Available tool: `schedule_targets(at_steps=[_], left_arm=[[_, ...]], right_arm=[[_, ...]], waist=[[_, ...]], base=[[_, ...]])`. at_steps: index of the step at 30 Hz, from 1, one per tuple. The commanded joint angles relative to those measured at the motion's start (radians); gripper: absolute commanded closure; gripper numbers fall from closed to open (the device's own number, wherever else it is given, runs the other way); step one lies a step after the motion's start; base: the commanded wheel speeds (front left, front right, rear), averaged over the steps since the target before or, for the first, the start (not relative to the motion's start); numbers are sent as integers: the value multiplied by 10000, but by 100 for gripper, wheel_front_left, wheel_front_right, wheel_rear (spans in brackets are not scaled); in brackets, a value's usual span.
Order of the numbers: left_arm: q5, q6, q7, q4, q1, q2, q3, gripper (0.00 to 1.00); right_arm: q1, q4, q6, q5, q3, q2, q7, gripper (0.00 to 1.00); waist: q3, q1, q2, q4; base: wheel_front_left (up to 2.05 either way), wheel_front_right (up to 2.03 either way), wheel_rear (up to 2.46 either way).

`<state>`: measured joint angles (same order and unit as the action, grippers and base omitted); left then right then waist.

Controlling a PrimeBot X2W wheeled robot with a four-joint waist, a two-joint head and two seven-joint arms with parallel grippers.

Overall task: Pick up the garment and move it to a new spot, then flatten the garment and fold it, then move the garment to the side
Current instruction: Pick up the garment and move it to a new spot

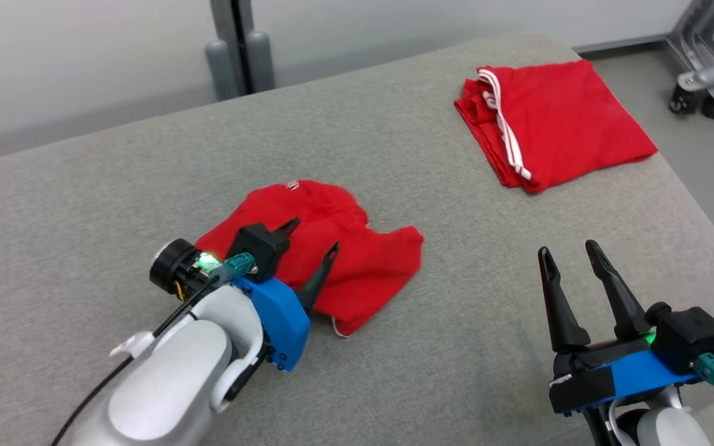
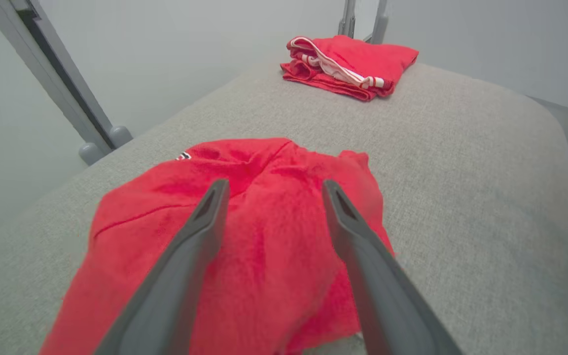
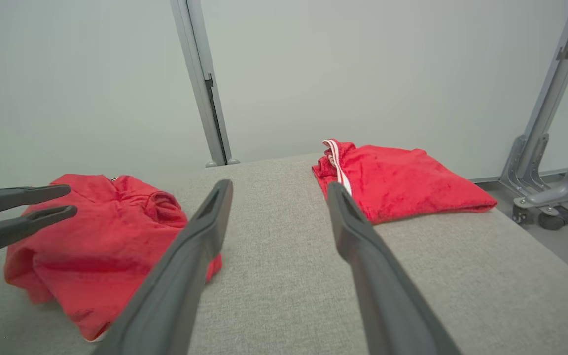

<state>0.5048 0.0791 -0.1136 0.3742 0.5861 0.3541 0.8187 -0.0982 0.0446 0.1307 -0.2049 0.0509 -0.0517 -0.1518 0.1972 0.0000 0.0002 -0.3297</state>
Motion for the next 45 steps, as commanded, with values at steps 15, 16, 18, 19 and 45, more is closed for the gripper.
schedule_targets(at_steps=[15, 16, 18, 19, 45], left_arm=[[1278, -1296, 3766, -1054, -2283, -1101, -2615, 0], [1192, -1279, 3782, -1266, -2455, -1123, -2876, 0], [987, -1275, 3782, -1667, -2896, -1241, -3429, 0], [834, -1302, 3785, -1855, -3154, -1299, -3721, 0], [-843, -1273, 3794, -891, -5931, -1185, -5804, 0]], right_arm=[[334, -127, 1, 263, -227, 11, 313, 0], [356, -147, 1, 269, -241, 10, 345, 0], [408, -176, 1, 305, -313, 8, 342, 0], [428, -189, 1, 326, -349, 3, 331, 0], [1330, 640, 1, 215, -1252, 10, 610, 0]], waist=[[-961, 0, -2, 1814], [-1012, 0, -2, 1907], [-1135, 0, -2, 2116], [-1201, 0, -2, 2221], [-2032, 0, -2, 3210]], base=[[0, 0, 0], [0, 0, 0], [0, 0, 0], [0, 0, 0], [0, 0, 0]])
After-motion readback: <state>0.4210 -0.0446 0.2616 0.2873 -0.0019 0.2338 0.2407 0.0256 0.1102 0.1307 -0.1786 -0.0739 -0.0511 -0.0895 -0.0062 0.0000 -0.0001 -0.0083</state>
